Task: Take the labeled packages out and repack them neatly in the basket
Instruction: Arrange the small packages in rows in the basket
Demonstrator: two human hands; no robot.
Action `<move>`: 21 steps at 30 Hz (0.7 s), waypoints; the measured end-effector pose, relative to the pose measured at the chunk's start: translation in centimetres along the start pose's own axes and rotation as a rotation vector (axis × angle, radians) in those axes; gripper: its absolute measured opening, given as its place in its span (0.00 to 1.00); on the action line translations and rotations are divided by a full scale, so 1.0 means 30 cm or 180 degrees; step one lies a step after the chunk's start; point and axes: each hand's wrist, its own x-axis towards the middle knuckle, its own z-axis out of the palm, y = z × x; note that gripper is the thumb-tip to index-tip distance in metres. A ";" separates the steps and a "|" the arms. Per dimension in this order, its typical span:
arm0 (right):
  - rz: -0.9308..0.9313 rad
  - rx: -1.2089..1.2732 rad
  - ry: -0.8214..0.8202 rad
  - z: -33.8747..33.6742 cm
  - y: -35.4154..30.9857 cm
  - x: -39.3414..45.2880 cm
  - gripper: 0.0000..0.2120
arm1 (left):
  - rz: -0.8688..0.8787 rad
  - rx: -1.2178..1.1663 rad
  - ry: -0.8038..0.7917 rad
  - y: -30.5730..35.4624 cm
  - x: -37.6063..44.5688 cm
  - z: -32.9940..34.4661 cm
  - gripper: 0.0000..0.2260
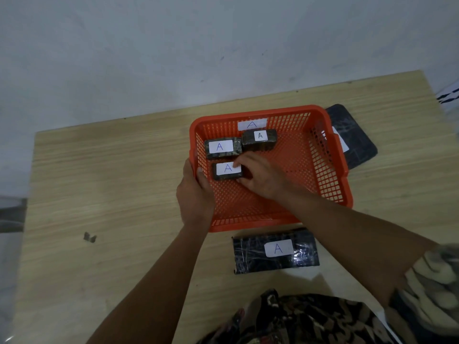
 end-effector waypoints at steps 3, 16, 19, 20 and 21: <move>-0.0116 -0.0191 0.0191 0.023 -0.008 0.023 0.19 | -0.0005 -0.0025 0.0001 -0.002 0.001 0.001 0.15; 0.0047 -0.0373 0.0141 -0.003 -0.025 0.029 0.27 | 0.0101 -0.0133 -0.0099 -0.021 0.011 -0.003 0.17; 0.0073 -0.0285 0.0445 -0.069 -0.022 -0.043 0.20 | 0.0354 -0.0062 -0.0163 -0.010 0.004 -0.016 0.22; 0.0097 -0.0261 0.0587 -0.093 -0.019 -0.077 0.17 | 0.0491 0.0094 -0.0114 -0.007 0.002 -0.019 0.25; 0.0144 -0.0242 0.0739 -0.113 -0.012 -0.114 0.14 | 0.0653 0.0288 -0.0076 0.001 0.001 -0.021 0.26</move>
